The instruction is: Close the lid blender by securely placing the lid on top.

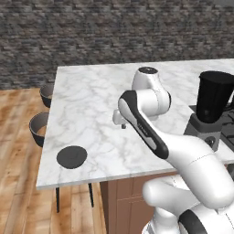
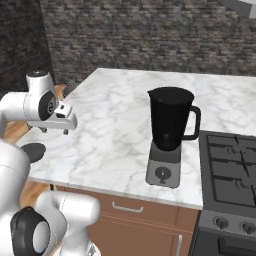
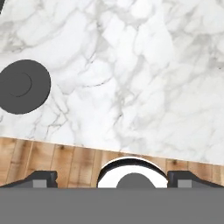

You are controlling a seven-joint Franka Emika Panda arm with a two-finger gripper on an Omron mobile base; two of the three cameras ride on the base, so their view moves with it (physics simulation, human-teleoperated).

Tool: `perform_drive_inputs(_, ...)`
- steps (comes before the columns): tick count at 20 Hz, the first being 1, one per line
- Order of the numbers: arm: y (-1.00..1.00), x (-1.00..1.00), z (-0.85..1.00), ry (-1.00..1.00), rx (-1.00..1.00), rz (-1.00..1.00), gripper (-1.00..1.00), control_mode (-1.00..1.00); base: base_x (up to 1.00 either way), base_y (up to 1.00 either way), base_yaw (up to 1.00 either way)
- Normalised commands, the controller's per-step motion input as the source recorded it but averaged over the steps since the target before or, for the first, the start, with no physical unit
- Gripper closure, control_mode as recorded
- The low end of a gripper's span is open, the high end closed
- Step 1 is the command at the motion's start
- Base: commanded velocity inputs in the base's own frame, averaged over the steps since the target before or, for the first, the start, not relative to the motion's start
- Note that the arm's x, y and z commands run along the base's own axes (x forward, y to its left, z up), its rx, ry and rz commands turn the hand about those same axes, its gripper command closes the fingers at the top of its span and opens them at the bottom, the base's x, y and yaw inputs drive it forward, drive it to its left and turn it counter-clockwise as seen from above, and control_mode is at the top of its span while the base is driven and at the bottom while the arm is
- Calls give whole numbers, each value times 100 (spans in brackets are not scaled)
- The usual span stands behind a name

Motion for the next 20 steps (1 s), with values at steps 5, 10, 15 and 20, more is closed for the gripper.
perform_drive_inputs(5, 100, 0, -68, 9, 0, 9, -100, -100, 0, 0, 0)
perform_drive_inputs(10, 100, 13, -54, 10, 0, 13, -100, -100, 0, 0, 0)
perform_drive_inputs(15, 97, 3, -5, 4, -11, 6, -100, -100, 0, 0, 0)
perform_drive_inputs(20, 67, 3, -2, 3, -15, 1, -100, -100, 0, 0, 0)
